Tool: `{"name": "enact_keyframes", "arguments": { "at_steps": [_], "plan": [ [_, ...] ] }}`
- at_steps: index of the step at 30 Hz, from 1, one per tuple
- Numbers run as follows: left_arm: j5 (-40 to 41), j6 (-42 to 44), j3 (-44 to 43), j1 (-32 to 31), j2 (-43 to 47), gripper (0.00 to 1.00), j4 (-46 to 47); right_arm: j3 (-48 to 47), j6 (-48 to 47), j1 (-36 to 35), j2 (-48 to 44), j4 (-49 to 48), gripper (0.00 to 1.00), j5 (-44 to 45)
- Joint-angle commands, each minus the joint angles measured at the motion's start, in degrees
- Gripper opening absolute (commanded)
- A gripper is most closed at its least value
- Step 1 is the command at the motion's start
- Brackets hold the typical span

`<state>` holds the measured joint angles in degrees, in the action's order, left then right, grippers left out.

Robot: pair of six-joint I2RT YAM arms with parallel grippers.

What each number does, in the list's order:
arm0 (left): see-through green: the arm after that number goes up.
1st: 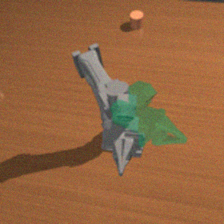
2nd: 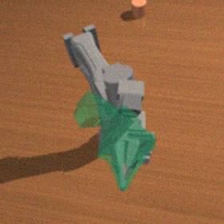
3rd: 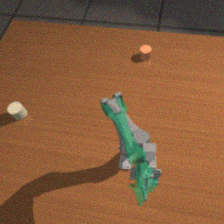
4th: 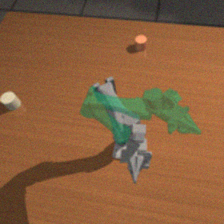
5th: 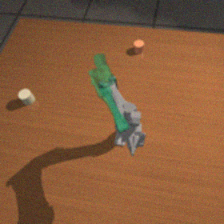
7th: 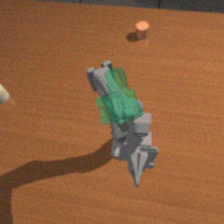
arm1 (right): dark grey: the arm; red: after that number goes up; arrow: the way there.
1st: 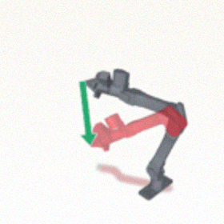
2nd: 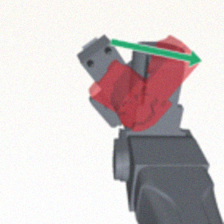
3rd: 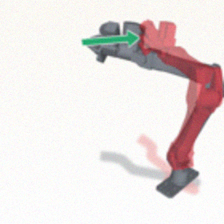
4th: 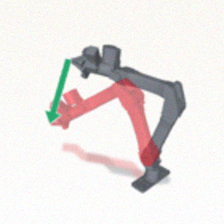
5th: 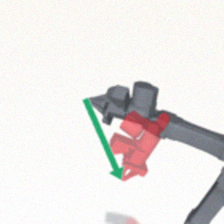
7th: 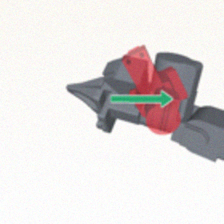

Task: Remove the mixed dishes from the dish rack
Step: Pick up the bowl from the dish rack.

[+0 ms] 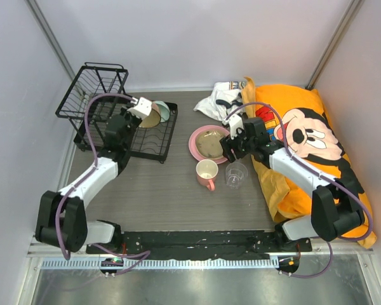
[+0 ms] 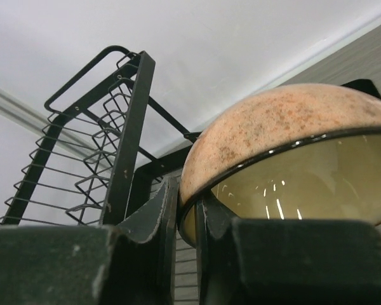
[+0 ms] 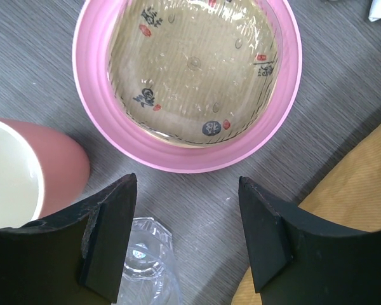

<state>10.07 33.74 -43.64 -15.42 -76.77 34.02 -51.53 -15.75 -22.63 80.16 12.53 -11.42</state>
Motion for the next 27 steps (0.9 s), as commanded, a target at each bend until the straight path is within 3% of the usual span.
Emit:
{"name": "enact_keyframes", "arguments": {
  "at_steps": [1, 4, 11, 20, 27],
  "plan": [
    [-1.53, -10.09, -10.67, -0.05, 7.95, 0.0, -19.62, -3.4, 2.56, 0.13, -3.96, 0.12, 0.7, -2.72],
    [-3.47, -13.16, -15.33, -0.14, 9.7, 0.0, -31.85, -5.77, 3.53, 0.05, -4.22, 1.96, 0.7, -4.13],
    [-7.77, -17.04, -21.13, -0.05, 12.78, 0.0, -50.94, -11.14, 3.45, -0.66, -4.75, 6.27, 0.69, -4.93],
    [-21.3, -16.78, -29.48, -0.84, 11.21, 0.0, -74.34, -5.96, 3.09, -0.66, -6.68, 2.94, 0.69, -3.87],
    [-25.01, -15.28, -34.58, -3.38, 8.05, 0.0, -87.27, -3.67, 2.04, -0.57, -7.12, 1.18, 0.69, -3.08]
  ]
}}
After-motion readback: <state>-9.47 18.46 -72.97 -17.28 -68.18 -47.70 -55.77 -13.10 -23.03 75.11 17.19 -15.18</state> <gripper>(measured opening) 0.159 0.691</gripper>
